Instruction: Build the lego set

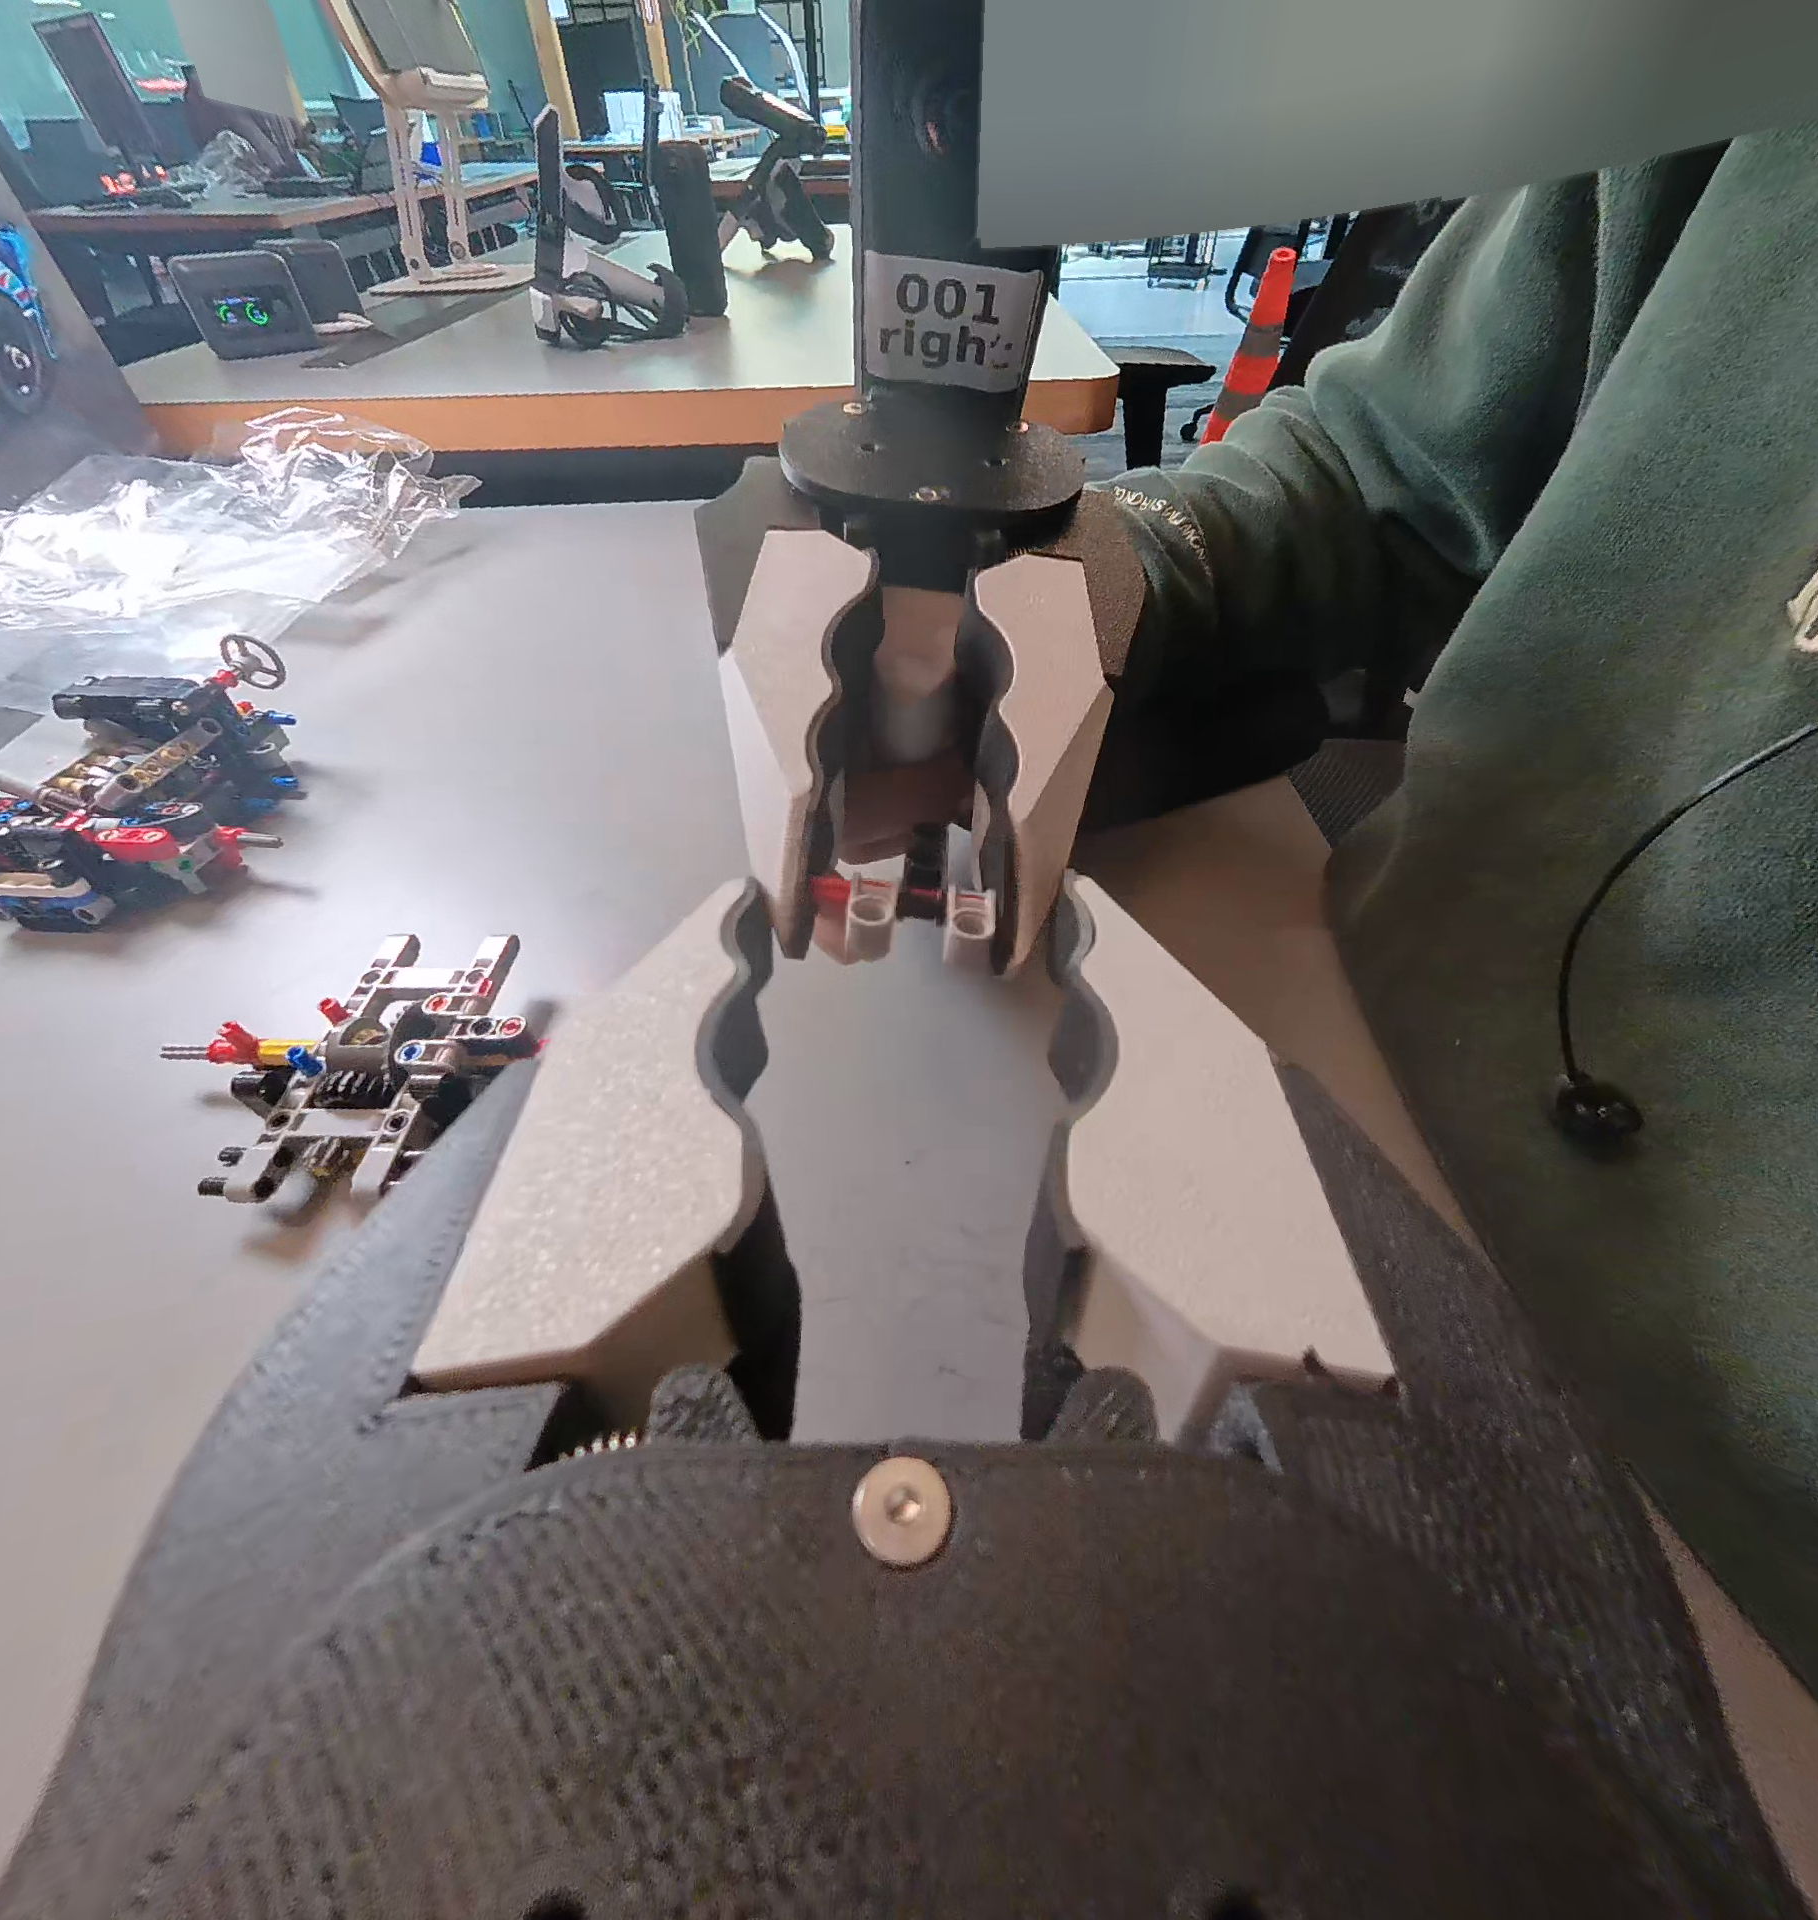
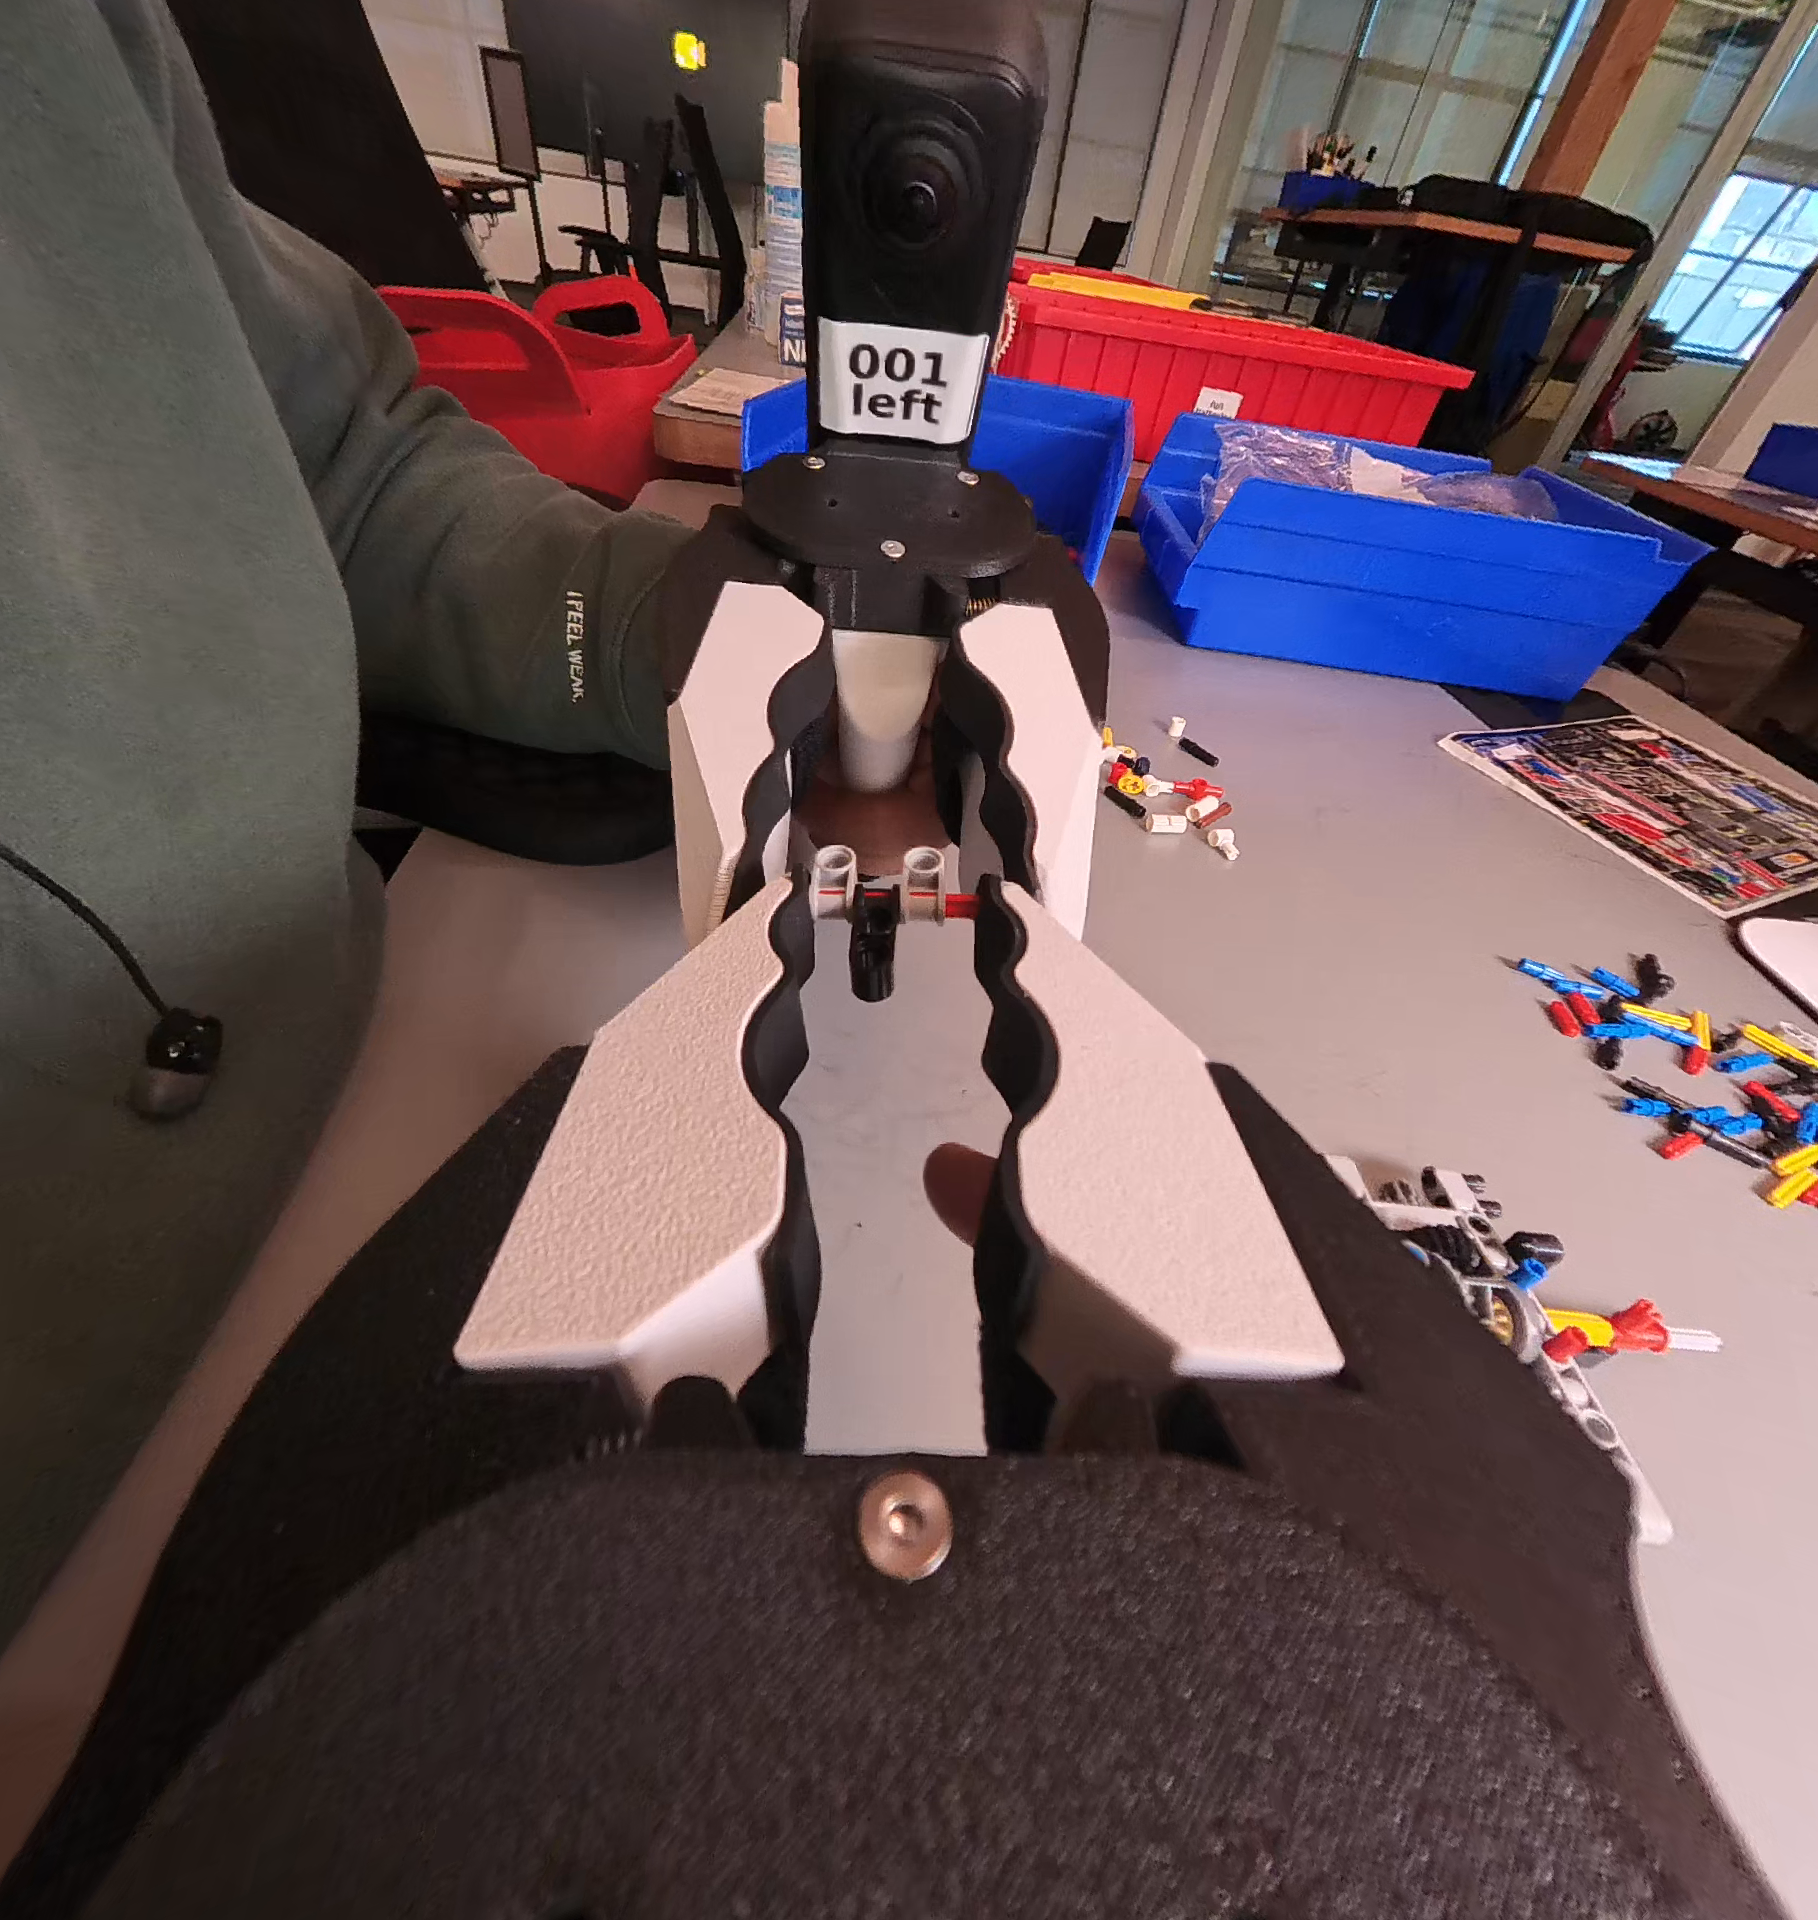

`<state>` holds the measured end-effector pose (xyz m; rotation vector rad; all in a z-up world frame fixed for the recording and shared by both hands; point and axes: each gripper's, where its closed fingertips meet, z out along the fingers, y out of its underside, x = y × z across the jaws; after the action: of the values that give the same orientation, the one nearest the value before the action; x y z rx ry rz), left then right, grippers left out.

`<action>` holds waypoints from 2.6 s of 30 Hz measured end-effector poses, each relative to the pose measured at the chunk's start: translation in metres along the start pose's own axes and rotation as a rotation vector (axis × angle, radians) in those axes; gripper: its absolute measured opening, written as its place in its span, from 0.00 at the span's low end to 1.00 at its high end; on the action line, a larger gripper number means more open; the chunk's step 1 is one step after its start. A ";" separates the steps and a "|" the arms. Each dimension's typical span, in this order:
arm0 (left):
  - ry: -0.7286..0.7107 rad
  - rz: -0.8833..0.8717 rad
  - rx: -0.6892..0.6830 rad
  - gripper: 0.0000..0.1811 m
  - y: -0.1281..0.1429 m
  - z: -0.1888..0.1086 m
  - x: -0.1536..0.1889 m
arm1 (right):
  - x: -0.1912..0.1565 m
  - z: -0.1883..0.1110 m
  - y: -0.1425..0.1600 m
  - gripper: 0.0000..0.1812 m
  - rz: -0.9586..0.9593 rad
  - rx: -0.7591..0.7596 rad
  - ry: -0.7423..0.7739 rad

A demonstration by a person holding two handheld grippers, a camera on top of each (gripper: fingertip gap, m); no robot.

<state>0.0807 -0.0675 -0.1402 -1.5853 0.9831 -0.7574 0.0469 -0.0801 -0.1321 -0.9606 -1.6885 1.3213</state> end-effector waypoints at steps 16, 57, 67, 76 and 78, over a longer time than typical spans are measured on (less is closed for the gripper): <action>0.148 -0.502 0.195 0.23 -0.016 -0.020 -0.021 | 0.021 -0.011 -0.005 0.17 -0.292 0.001 0.200; 0.230 -1.222 0.369 0.03 0.002 -0.013 -0.051 | 0.044 -0.016 0.014 0.04 -0.112 -0.034 0.227; 0.143 -1.061 0.330 0.05 0.001 -0.017 -0.056 | 0.052 -0.022 0.011 0.03 -0.106 -0.023 0.269; 0.066 -0.966 0.272 0.03 0.007 -0.016 -0.058 | 0.055 -0.020 0.019 0.04 -0.143 -0.079 0.300; 0.024 -0.941 0.249 0.03 0.012 -0.017 -0.062 | 0.061 -0.021 0.026 0.05 -0.139 -0.118 0.332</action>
<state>0.0353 -0.0211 -0.1466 -1.7857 0.0802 -1.4643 0.0428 -0.0122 -0.1464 -1.0462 -1.5562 0.9229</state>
